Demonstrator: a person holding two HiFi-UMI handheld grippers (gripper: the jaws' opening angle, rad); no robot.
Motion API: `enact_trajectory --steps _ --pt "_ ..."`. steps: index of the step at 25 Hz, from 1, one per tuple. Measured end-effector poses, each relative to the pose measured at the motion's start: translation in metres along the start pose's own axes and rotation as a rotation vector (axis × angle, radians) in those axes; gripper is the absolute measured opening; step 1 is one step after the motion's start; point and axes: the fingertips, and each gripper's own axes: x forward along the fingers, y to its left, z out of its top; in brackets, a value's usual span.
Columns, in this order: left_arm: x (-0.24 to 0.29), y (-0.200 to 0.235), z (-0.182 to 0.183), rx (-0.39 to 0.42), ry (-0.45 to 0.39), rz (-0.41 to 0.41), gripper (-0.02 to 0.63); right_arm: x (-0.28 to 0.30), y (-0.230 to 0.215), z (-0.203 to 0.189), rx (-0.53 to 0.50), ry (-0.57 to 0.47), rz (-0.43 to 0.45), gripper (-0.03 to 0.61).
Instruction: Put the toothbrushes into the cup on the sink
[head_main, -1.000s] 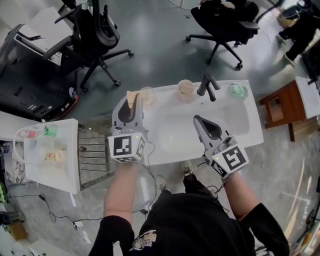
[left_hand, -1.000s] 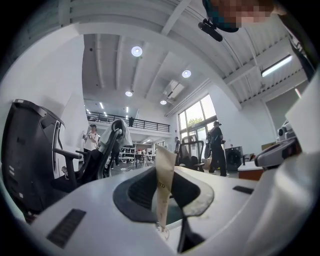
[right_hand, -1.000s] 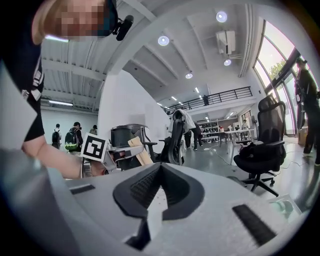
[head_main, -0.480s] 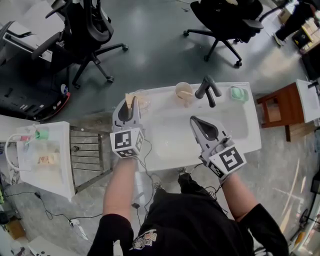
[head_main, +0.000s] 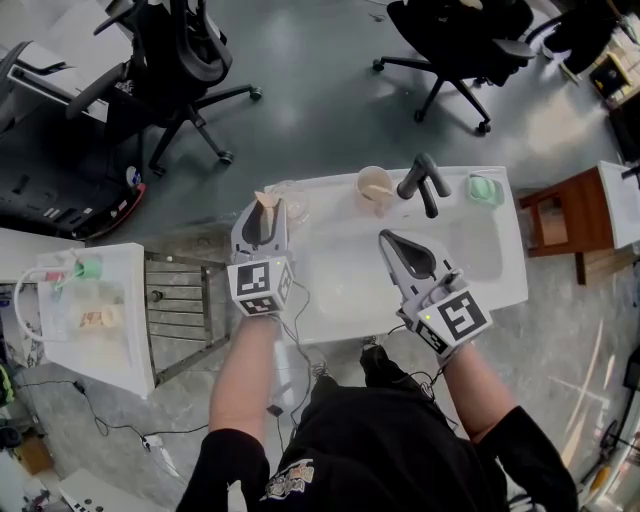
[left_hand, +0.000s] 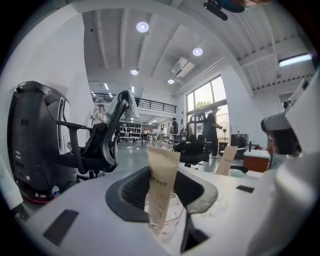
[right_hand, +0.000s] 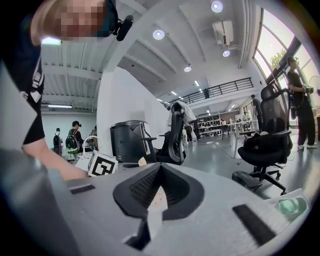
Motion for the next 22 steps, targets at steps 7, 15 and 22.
enact_trajectory --steps 7,15,22 --pt "-0.021 -0.004 0.020 0.036 -0.031 -0.030 0.169 -0.002 0.015 0.008 0.006 -0.018 -0.003 0.006" --pt "-0.075 -0.007 0.073 0.041 -0.144 -0.053 0.173 -0.006 0.047 0.022 -0.024 -0.045 -0.020 0.006" --pt "-0.159 -0.019 0.113 0.048 -0.214 -0.134 0.119 -0.024 0.090 0.033 -0.032 -0.070 -0.066 0.005"
